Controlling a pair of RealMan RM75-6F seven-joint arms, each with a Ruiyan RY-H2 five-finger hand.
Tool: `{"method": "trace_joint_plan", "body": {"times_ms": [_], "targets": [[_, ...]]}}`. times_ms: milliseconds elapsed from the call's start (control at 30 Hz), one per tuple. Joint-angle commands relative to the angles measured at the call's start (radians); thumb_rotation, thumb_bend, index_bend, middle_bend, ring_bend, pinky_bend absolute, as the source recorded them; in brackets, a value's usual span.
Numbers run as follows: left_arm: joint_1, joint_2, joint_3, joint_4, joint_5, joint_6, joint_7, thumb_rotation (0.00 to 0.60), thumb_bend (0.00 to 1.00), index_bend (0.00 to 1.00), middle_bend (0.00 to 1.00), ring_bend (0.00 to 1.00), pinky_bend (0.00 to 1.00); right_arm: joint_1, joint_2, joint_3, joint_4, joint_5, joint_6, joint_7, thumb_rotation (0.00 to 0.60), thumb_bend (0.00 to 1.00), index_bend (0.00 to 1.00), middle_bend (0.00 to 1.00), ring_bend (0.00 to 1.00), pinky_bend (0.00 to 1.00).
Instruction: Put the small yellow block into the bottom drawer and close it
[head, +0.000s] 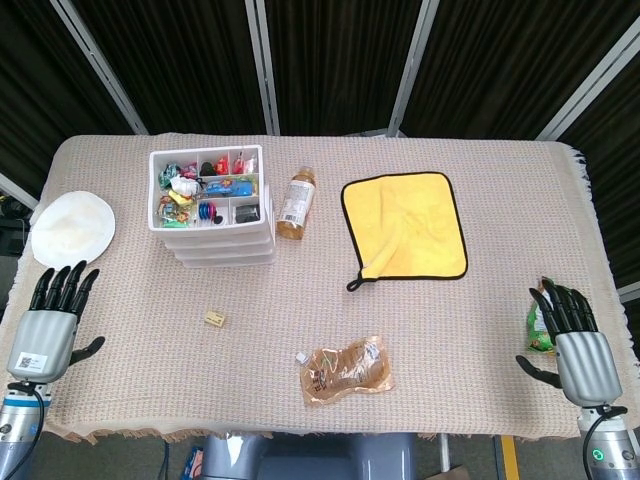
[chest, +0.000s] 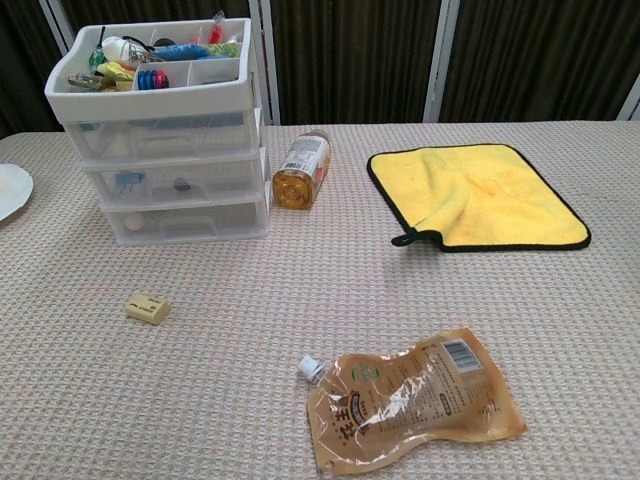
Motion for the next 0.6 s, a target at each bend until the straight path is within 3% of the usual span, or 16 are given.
{"method": "trace_joint_plan", "body": {"times_ms": [33,200,300,333,400,433,500,600], "targets": [[0.000,0.000,0.001,-0.001,0.000,-0.001,0.002,0.600,0.04,0.00,0.00,0.00,0.00,0.000,0.000,0.000,0.001,-0.001,0.000,0.000,0.600,0.05,0.08,0.00,0.00,0.00],[0.002,0.003,0.002,-0.009,-0.002,0.000,0.005,0.600,0.07,0.00,0.00,0.00,0.00,0.001,0.000,-0.001,0.001,-0.002,-0.001,0.002,0.600,0.05,0.08,0.00,0.00,0.00],[0.001,0.004,0.001,-0.017,-0.002,-0.001,0.006,0.600,0.14,0.00,0.02,0.02,0.03,0.000,0.001,-0.001,0.001,-0.001,0.001,0.005,0.600,0.05,0.08,0.00,0.00,0.00],[0.000,0.004,-0.001,-0.020,0.000,0.001,0.002,0.600,0.21,0.00,0.08,0.08,0.09,-0.001,0.002,-0.001,0.000,0.000,0.000,0.006,0.600,0.05,0.08,0.00,0.00,0.00],[-0.003,0.001,-0.006,-0.026,0.001,0.004,-0.010,0.600,0.35,0.00,0.31,0.29,0.25,-0.001,0.002,-0.001,-0.001,0.001,0.000,0.005,0.600,0.05,0.08,0.00,0.00,0.00],[-0.004,-0.001,-0.011,-0.032,-0.001,0.005,-0.022,0.600,0.40,0.00,0.48,0.44,0.34,-0.001,0.002,-0.001,-0.001,0.000,0.001,0.004,0.600,0.05,0.08,0.00,0.00,0.00],[-0.009,-0.008,-0.021,-0.054,-0.019,-0.004,-0.061,0.600,0.45,0.00,0.69,0.63,0.45,-0.001,0.002,-0.001,-0.002,0.001,0.000,0.003,0.600,0.05,0.08,0.00,0.00,0.00],[-0.019,-0.004,-0.031,-0.127,-0.085,-0.059,-0.125,0.600,0.49,0.00,0.82,0.75,0.52,-0.002,0.002,0.000,-0.003,0.004,0.000,0.003,0.600,0.05,0.08,0.00,0.00,0.00]]}}
